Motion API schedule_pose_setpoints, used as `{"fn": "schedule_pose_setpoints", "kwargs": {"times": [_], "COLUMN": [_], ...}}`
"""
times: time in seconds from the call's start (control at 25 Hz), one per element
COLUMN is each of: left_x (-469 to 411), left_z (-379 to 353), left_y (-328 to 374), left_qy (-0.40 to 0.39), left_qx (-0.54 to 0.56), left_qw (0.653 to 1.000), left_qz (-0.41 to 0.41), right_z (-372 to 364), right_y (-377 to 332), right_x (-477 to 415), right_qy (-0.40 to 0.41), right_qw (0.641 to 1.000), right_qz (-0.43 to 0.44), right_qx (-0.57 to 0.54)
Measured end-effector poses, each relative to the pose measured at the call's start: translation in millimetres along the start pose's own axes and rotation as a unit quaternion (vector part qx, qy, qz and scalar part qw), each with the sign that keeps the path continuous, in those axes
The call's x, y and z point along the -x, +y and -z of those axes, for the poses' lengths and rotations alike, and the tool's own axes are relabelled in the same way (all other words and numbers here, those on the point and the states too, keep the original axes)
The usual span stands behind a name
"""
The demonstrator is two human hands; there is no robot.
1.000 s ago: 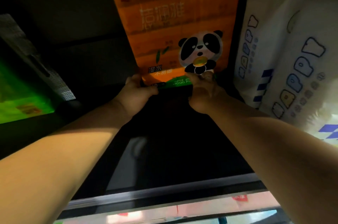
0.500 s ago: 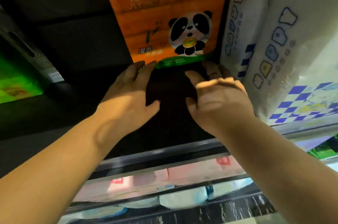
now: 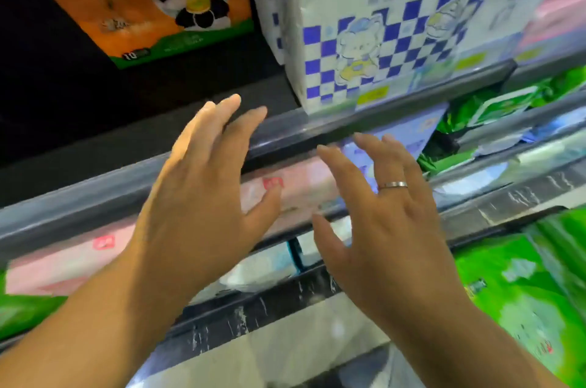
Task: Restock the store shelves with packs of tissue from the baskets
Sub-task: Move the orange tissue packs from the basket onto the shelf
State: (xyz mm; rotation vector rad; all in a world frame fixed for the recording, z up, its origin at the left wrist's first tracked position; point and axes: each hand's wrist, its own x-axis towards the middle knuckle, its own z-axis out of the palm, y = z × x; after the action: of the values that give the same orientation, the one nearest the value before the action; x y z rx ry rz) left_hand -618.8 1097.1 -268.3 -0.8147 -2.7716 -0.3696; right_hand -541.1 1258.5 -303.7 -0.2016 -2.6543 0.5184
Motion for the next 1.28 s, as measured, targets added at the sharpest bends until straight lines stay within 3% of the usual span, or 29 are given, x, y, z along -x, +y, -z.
{"fn": "schedule_pose_setpoints", "kwargs": {"times": [0.16, 0.44, 0.64, 0.8, 1.0, 1.12, 1.28], "left_x": [31, 77, 102, 126, 146, 151, 160], "left_z": [-42, -134, -184, -220, -258, -281, -319], "left_y": [79, 232, 339, 408, 475, 503, 557], "left_qy": [-0.029, -0.154, -0.212, -0.23, -0.201, -0.218, -0.332], "left_qx": [0.044, 0.072, 0.118, 0.11, 0.108, 0.107, 0.136], "left_qw": [0.996, 0.959, 0.912, 0.866, 0.809, 0.795, 0.794], "left_qz": [-0.074, -0.225, -0.332, -0.43, -0.542, -0.556, -0.49], "right_z": [30, 79, 106, 113, 122, 127, 141], "right_y": [75, 194, 264, 297, 324, 346, 400], "right_x": [78, 206, 302, 374, 440, 469, 507], "right_qy": [-0.043, -0.072, -0.047, -0.072, -0.066, -0.036, -0.012], "right_qw": [0.995, 0.957, 0.914, 0.873, 0.805, 0.775, 0.745], "right_qz": [-0.072, -0.252, -0.384, -0.463, -0.566, -0.613, -0.653], "right_qx": [0.06, 0.123, 0.119, 0.136, 0.164, 0.152, 0.137]}}
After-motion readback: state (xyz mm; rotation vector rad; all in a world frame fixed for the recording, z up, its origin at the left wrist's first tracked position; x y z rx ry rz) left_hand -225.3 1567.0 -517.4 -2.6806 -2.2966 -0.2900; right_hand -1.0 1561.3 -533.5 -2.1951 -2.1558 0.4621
